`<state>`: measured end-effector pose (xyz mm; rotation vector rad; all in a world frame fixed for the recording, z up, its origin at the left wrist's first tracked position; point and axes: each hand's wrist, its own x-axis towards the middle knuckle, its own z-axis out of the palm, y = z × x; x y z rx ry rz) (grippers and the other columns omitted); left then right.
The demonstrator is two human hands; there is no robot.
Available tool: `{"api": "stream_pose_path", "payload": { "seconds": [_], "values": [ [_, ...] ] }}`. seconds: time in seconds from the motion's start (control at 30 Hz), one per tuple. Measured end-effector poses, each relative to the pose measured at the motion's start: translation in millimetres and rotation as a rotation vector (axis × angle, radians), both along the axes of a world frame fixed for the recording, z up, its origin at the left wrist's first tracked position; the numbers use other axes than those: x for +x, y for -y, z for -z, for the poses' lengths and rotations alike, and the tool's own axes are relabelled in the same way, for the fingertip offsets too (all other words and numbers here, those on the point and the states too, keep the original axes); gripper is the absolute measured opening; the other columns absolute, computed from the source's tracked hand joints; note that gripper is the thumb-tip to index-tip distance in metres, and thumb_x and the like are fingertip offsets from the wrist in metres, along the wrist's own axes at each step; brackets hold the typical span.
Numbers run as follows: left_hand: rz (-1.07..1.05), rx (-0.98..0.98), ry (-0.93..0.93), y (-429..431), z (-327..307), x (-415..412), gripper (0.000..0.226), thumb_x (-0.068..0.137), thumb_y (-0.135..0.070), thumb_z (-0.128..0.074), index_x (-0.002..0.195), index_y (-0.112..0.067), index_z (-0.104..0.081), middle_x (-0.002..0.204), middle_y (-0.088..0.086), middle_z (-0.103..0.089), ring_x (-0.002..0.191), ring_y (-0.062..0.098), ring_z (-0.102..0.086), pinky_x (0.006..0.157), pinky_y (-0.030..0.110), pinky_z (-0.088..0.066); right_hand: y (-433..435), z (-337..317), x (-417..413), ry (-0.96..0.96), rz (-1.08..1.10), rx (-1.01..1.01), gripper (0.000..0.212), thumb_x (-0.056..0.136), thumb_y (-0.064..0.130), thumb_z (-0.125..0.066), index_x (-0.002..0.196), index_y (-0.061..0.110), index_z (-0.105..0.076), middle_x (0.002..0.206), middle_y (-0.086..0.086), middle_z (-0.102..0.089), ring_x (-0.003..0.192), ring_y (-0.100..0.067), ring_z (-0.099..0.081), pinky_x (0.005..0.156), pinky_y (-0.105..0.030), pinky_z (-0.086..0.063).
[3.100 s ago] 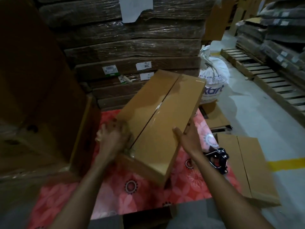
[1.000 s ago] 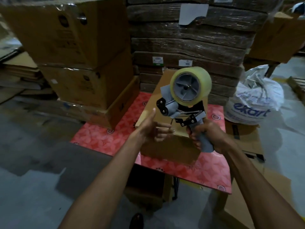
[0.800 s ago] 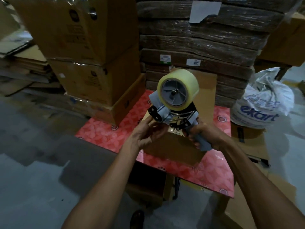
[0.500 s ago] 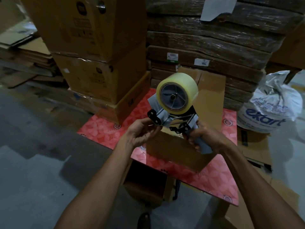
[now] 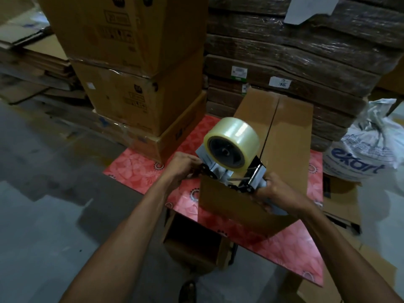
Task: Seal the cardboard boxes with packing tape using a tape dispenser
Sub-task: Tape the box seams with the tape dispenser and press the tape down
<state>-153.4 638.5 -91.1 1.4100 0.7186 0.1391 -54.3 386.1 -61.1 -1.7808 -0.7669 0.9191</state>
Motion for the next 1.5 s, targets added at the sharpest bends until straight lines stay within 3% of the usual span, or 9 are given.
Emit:
{"api": "stream_pose_path", "payload": {
  "seconds": [0.3,0.47,0.7,0.83,1.07,1.2,1.27,1.37,1.5],
  "values": [
    [-0.232,-0.037,-0.011,13.6,18.1,1.2,0.015,0.09,0.001,-0.069,0.086,0.015,-0.069,0.072,0.021,-0.067,0.057,0.023,-0.065,0.044,0.02,-0.049,35.1,1.4,26.5,0.05,-0.033,-0.098,0.015,0.061,0.003,-0.063,0.064,0.018,-0.065,0.06,-0.021,-0.051,0.047,-0.028,-0.042,0.046,-0.034,-0.035],
    [-0.327,-0.087,0.016,24.3,30.0,0.7,0.016,0.095,-0.001,-0.062,0.085,0.011,-0.066,0.065,0.015,-0.065,0.061,0.023,-0.067,0.055,0.029,-0.06,33.3,4.8,32.4,0.075,-0.072,-0.104,0.007,0.061,0.002,-0.061,0.067,0.004,-0.058,0.054,-0.014,-0.049,0.045,-0.022,-0.04,0.045,-0.03,-0.032],
    [-0.286,-0.079,-0.018,34.8,42.3,-3.4,0.018,0.097,-0.009,-0.062,0.082,-0.001,-0.068,0.075,0.014,-0.067,0.065,0.018,-0.066,0.056,0.023,-0.055,36.4,4.0,32.3,0.089,-0.115,-0.108,0.018,0.061,0.006,-0.059,0.056,0.022,-0.063,0.052,-0.009,-0.048,0.044,-0.02,-0.041,0.042,-0.024,-0.033],
    [-0.252,-0.064,-0.076,39.3,41.2,-1.5,0.009,0.088,-0.003,-0.066,0.08,-0.001,-0.07,0.078,0.016,-0.066,0.066,0.023,-0.059,0.056,0.028,-0.045,33.9,10.0,38.0,0.016,-0.111,-0.13,0.011,0.062,0.008,-0.062,0.071,0.001,-0.063,0.056,-0.018,-0.049,0.046,-0.023,-0.044,0.048,-0.032,-0.036],
    [-0.497,0.553,-0.178,63.6,42.0,5.6,0.015,0.094,-0.032,-0.066,0.087,-0.019,-0.069,0.078,-0.009,-0.067,0.075,0.012,-0.066,0.064,0.022,-0.05,34.1,12.6,44.4,-0.041,-0.129,-0.15,0.021,0.07,0.009,-0.066,0.084,-0.006,-0.06,0.064,-0.018,-0.048,0.054,-0.027,-0.042,0.047,-0.031,-0.035],
    [-0.3,0.269,0.052,88.6,36.6,26.0,0.029,0.096,-0.021,-0.042,0.096,-0.025,-0.07,0.097,0.001,-0.072,0.089,0.02,-0.069,0.072,0.032,-0.052,35.4,10.8,49.3,-0.039,-0.154,-0.136,0.005,0.081,0.002,-0.065,0.084,0.001,-0.063,0.062,-0.016,-0.049,0.052,-0.024,-0.042,0.046,-0.03,-0.035],
    [-0.245,0.147,0.127,91.4,37.7,25.4,0.032,0.102,-0.005,-0.039,0.112,-0.019,-0.066,0.107,0.004,-0.068,0.089,0.007,-0.07,0.069,0.019,-0.053,34.9,8.9,57.1,0.018,-0.176,-0.157,0.014,0.08,0.005,-0.066,0.083,-0.008,-0.061,0.058,-0.013,-0.05,0.05,-0.023,-0.044,0.046,-0.03,-0.036],
    [-0.094,0.247,0.168,93.0,50.2,21.6,0.045,0.102,0.012,-0.034,0.137,-0.012,-0.048,0.124,-0.001,-0.059,0.11,0.006,-0.059,0.074,0.005,-0.045,31.3,1.8,66.6,0.08,-0.244,-0.179,0.026,0.075,0.012,-0.067,0.073,-0.012,-0.057,0.052,-0.009,-0.05,0.042,-0.02,-0.043,0.043,-0.026,-0.035],
    [-0.118,0.598,0.135,87.2,69.1,26.5,0.04,0.096,-0.021,-0.036,0.127,-0.009,-0.059,0.119,-0.006,-0.057,0.112,0.017,-0.053,0.083,0.023,-0.044,27.6,0.0,76.6,0.155,-0.284,-0.186,0.025,0.079,-0.002,-0.066,0.059,0.004,-0.052,0.049,-0.009,-0.046,0.038,-0.016,-0.039,0.042,-0.023,-0.03]
  ]
}}
